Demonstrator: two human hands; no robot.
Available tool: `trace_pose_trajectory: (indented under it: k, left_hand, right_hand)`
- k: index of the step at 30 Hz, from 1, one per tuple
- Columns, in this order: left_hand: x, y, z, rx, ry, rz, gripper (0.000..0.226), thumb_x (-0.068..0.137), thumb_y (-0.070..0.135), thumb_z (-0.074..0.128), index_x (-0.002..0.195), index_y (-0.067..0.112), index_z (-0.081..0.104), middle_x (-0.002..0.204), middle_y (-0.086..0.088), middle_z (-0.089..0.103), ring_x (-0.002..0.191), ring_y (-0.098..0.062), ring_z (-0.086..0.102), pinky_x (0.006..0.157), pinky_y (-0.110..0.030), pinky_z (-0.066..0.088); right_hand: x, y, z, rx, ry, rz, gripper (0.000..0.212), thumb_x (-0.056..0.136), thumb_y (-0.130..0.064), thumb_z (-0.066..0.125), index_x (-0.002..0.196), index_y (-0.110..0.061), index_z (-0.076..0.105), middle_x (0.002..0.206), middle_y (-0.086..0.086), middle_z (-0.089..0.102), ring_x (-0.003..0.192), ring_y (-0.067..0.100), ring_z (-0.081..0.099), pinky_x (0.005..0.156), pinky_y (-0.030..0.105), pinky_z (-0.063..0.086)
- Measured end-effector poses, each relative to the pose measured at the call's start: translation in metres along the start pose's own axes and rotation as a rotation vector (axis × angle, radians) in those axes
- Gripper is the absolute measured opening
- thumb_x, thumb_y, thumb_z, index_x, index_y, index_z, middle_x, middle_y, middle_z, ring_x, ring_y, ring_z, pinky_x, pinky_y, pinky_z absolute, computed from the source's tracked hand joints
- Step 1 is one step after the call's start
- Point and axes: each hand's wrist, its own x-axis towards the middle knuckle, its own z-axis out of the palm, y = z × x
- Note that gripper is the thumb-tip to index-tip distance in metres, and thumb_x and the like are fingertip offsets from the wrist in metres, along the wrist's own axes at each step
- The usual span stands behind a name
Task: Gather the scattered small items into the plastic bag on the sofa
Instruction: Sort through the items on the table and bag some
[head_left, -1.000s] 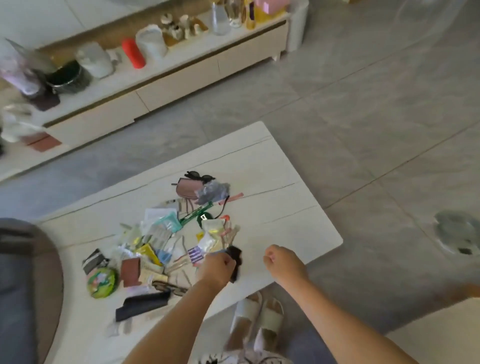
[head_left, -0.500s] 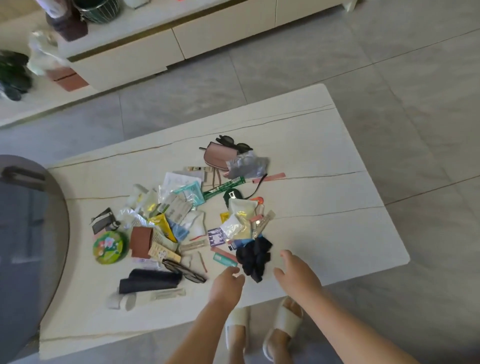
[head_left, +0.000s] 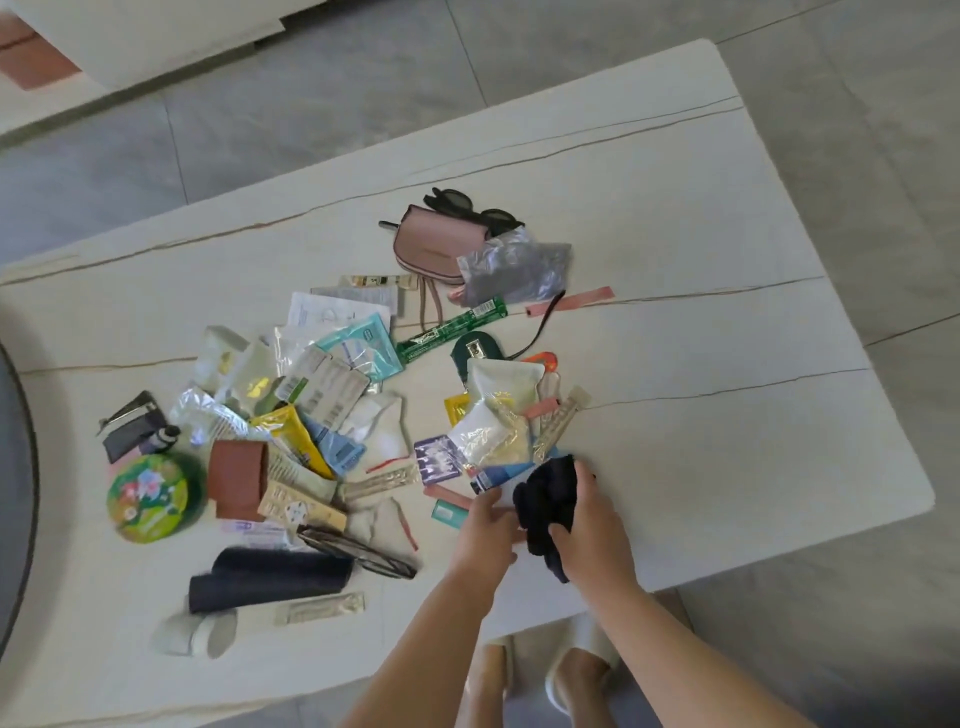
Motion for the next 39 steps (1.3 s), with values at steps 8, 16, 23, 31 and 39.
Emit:
trace_pose_trajectory:
  k: [8,16,23,31,39]
  left_hand:
    - [0.005,0.058,-0.026,0.492,0.289,0.307,0.034,0.094,0.015,0.047,0.127,0.018,0.052,0.116,-0.005,0.060,0.077,-0.007,0.066,0.063,-0.019,0.050]
    - [0.043,0.073,-0.020,0.941,0.405,0.350,0.061,0.088,0.035,0.061,0.140,0.019,0.033,0.135,-0.005,0.051,0.130,-0.027,0.035,0.102,-0.040,0.038]
    - [0.039,0.064,-0.027,1.012,0.486,0.408,0.038,0.090,0.038,0.055,0.117,0.012,0.051,0.115,-0.008,0.060,0.111,-0.027,0.047,0.091,-0.035,0.038]
    - [0.036,0.060,-0.021,1.130,0.214,0.563,0.042,0.091,0.036,0.057,0.131,0.025,0.052,0.153,-0.001,0.026,0.141,-0.022,0.017,0.112,-0.039,0.030]
    - [0.046,0.061,-0.004,1.232,0.446,0.498,0.040,0.088,0.035,0.059,0.122,0.017,0.049,0.123,-0.007,0.047,0.114,-0.026,0.044,0.097,-0.033,0.039]
  right_hand:
    - [0.008,0.019,-0.051,0.166,0.108,0.088,0.045,0.084,-0.015,0.061,0.127,-0.015,0.049,0.101,0.005,0.065,0.093,0.024,0.060,0.068,0.026,0.041]
    - [0.028,0.017,-0.031,0.365,0.200,0.100,0.041,0.084,0.005,0.052,0.122,-0.008,0.050,0.101,0.003,0.058,0.093,0.021,0.057,0.072,0.024,0.042]
    - [0.023,0.019,-0.028,0.326,0.190,0.108,0.046,0.086,0.003,0.054,0.130,-0.008,0.046,0.118,0.011,0.056,0.110,0.026,0.056,0.093,0.036,0.050]
    - [0.019,0.019,-0.038,0.337,0.189,0.114,0.046,0.087,0.002,0.055,0.130,-0.008,0.046,0.119,0.013,0.056,0.111,0.028,0.055,0.094,0.038,0.049]
    - [0.018,0.033,-0.037,0.366,0.195,0.081,0.045,0.086,0.002,0.055,0.129,-0.009,0.048,0.116,0.009,0.057,0.108,0.024,0.055,0.088,0.031,0.049]
